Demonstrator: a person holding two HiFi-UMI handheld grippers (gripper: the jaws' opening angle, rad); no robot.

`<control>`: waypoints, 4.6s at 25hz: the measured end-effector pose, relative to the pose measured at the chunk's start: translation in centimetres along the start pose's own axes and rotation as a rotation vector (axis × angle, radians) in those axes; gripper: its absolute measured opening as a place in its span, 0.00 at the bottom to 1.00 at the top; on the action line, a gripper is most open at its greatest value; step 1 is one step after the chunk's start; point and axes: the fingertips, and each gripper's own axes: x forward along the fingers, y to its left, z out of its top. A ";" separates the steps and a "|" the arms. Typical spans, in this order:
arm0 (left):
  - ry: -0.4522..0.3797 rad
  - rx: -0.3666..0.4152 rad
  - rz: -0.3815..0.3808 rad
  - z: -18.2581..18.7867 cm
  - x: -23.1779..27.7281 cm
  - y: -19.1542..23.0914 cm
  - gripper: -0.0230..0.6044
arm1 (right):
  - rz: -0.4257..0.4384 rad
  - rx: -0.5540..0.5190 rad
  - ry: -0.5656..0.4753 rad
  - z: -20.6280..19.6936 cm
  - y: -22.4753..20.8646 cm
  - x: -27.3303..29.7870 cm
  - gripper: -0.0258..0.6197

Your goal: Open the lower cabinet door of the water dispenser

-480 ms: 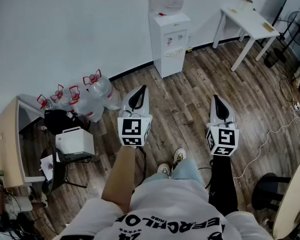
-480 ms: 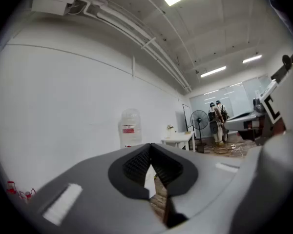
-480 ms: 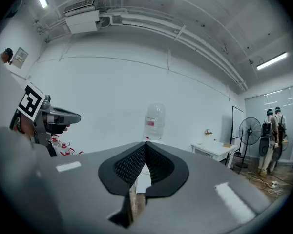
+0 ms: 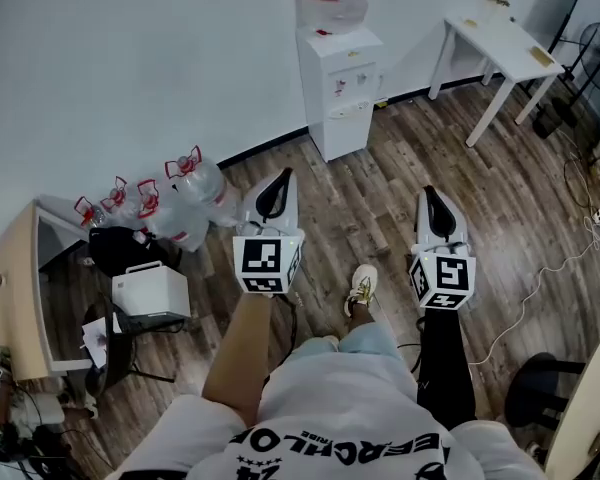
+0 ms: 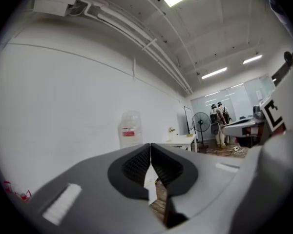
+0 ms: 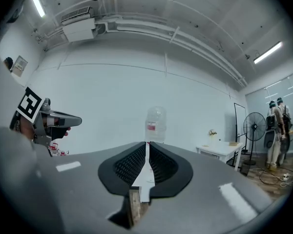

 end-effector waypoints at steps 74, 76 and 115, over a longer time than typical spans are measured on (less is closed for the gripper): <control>-0.029 -0.089 -0.160 -6.6 51.2 3.7 0.35 | 0.082 -0.040 0.061 -9.1 -20.2 46.4 0.17; -0.031 -0.088 -0.176 -6.4 53.1 4.1 0.35 | 0.079 -0.043 0.061 -8.8 -20.4 48.3 0.17; 0.004 -0.119 -0.077 -11.1 75.0 4.6 0.35 | 0.404 -0.083 0.124 -13.5 -27.2 71.9 0.17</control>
